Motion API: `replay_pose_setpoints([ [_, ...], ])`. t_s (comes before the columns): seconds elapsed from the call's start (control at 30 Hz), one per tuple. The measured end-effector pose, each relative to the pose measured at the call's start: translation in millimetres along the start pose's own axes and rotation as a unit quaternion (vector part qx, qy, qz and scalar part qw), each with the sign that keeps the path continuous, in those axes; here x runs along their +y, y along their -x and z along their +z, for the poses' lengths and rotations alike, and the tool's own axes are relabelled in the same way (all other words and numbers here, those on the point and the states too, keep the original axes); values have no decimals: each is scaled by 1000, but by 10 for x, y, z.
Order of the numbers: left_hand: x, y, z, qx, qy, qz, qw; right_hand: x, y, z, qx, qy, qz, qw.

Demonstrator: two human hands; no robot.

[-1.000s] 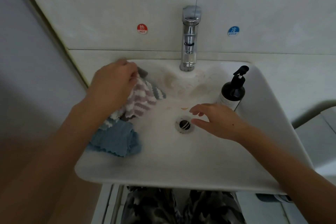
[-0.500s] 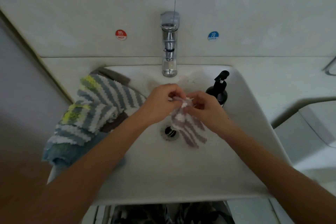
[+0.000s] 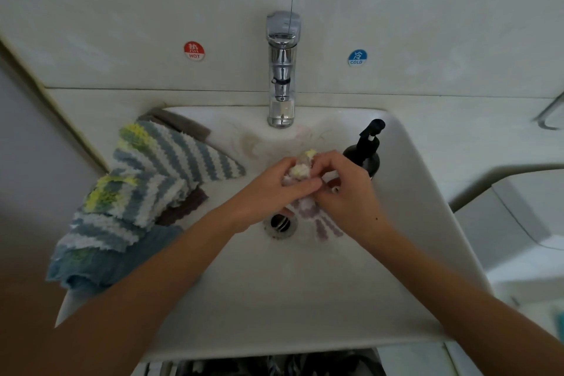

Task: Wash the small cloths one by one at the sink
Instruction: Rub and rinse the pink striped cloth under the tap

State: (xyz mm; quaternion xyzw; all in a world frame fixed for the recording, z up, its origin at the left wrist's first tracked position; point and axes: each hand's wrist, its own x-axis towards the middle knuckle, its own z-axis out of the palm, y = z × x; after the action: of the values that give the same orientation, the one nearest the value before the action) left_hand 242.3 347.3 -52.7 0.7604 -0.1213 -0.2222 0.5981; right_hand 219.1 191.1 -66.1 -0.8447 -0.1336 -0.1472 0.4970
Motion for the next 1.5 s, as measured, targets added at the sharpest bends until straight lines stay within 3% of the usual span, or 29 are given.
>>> replay_pose_setpoints([
  [0.17,37,19,22,44,72,11,996,-17,-11,4,-40,-42,-14,998],
  [0.33,36,-16,-144,104,72,37,991,-110,-41,-110,-20,-72,-12,997],
  [0.43,16,-1,-249,100,25,46,994,-177,-146,-141,50,-81,17,995],
  [0.57,14,21,-282,77,-3,51,996,-405,-420,-176,110,31,-107,988],
  [0.67,43,39,-260,60,39,41,997,-602,-751,-173,85,99,-151,980],
  [0.8,45,56,-216,46,63,8,997,-734,-1091,-137,22,66,-137,988],
  [1.17,85,42,-204,95,71,4,993,-646,-1330,-65,100,102,-201,969],
  [1.5,45,17,-218,107,15,13,994,-719,-1365,-9,116,104,-175,972],
])
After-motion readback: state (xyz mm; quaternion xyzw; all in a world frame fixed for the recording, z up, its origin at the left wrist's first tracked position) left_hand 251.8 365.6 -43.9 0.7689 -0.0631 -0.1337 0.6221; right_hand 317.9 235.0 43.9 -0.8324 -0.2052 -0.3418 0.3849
